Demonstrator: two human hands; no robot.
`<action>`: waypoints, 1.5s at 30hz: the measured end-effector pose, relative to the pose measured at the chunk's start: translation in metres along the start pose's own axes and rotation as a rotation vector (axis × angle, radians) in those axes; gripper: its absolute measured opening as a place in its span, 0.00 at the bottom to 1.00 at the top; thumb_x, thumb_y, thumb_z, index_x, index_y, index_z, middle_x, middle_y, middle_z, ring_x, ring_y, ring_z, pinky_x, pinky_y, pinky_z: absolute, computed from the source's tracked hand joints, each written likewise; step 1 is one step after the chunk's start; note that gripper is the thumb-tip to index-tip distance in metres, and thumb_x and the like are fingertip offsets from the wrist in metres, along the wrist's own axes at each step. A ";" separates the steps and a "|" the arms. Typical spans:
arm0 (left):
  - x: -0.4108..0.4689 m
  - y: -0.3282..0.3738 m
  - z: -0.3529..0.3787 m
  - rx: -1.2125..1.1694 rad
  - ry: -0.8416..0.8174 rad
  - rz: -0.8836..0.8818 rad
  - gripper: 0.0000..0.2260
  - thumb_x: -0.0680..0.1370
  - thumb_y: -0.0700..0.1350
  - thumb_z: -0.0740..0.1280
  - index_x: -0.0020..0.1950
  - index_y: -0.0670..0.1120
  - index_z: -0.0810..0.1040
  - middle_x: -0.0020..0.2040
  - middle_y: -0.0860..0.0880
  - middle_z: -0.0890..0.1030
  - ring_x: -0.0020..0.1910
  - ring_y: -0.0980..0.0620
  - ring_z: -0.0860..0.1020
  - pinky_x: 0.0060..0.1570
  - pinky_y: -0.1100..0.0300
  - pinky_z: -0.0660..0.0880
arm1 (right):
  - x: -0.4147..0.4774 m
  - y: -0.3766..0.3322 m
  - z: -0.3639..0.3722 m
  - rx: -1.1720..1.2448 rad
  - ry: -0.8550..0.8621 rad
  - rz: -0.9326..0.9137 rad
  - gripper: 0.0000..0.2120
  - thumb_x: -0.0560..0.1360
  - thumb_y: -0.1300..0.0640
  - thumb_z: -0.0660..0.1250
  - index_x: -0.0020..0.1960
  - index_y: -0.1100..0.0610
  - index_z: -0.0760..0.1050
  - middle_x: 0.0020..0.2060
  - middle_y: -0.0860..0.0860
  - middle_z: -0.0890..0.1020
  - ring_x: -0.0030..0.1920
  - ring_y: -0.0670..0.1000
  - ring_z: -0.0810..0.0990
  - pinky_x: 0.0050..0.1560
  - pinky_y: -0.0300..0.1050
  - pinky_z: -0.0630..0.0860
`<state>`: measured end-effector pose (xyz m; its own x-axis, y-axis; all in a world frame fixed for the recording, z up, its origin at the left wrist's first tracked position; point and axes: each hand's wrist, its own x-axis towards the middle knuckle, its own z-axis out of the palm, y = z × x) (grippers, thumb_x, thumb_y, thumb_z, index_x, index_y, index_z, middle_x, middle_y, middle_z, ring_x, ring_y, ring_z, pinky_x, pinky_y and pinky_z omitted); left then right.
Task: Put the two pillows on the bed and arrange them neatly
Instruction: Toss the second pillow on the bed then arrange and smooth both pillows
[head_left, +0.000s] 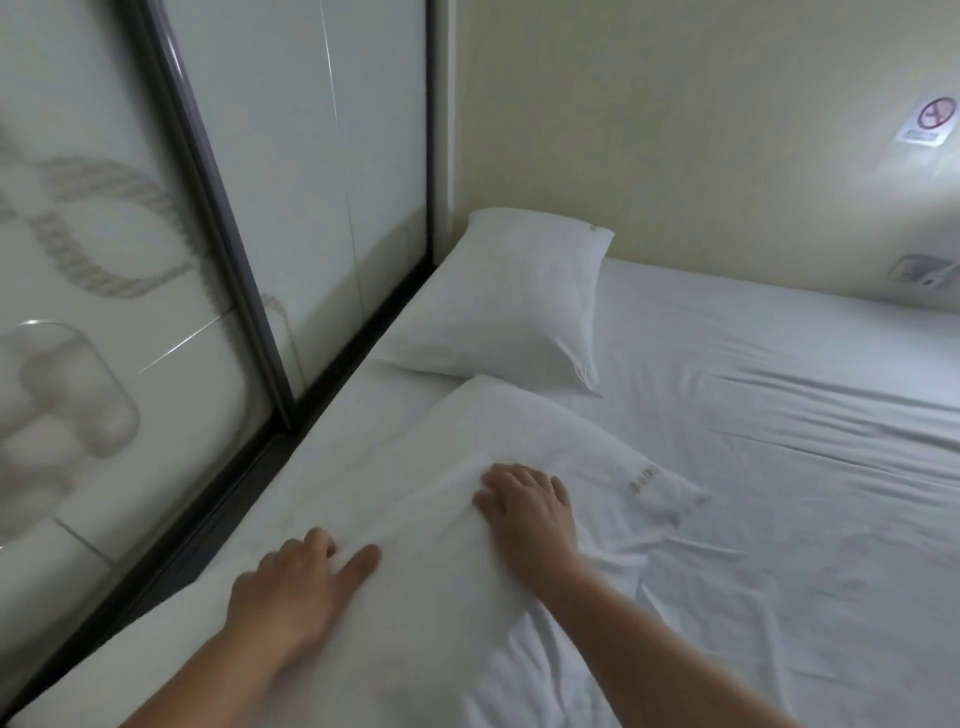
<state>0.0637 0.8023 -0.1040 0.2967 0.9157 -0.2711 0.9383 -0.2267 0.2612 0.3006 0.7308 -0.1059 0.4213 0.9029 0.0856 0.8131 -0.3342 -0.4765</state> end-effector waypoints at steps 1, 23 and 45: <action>-0.005 -0.010 0.007 0.010 -0.008 -0.042 0.32 0.63 0.79 0.45 0.44 0.54 0.68 0.50 0.51 0.75 0.53 0.47 0.74 0.52 0.49 0.68 | -0.008 0.007 0.013 -0.042 -0.022 0.090 0.22 0.76 0.39 0.55 0.68 0.45 0.67 0.73 0.48 0.65 0.73 0.52 0.58 0.70 0.57 0.51; -0.015 -0.087 -0.002 -0.215 0.282 -0.242 0.32 0.68 0.74 0.56 0.52 0.47 0.70 0.53 0.44 0.81 0.51 0.41 0.79 0.49 0.47 0.73 | -0.015 -0.009 0.000 0.709 0.116 0.746 0.42 0.68 0.36 0.67 0.73 0.53 0.55 0.66 0.60 0.71 0.62 0.64 0.72 0.61 0.57 0.69; -0.030 -0.098 0.024 -0.206 -0.119 -0.251 0.52 0.58 0.83 0.42 0.75 0.57 0.58 0.74 0.44 0.66 0.70 0.39 0.66 0.68 0.42 0.62 | -0.141 0.010 0.029 0.397 0.033 0.814 0.34 0.73 0.35 0.55 0.70 0.57 0.62 0.67 0.61 0.68 0.65 0.62 0.68 0.63 0.58 0.66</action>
<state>-0.0325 0.7890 -0.1439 0.0910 0.8863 -0.4541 0.9327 0.0840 0.3508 0.2376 0.6085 -0.1483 0.8215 0.4183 -0.3875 0.0637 -0.7426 -0.6667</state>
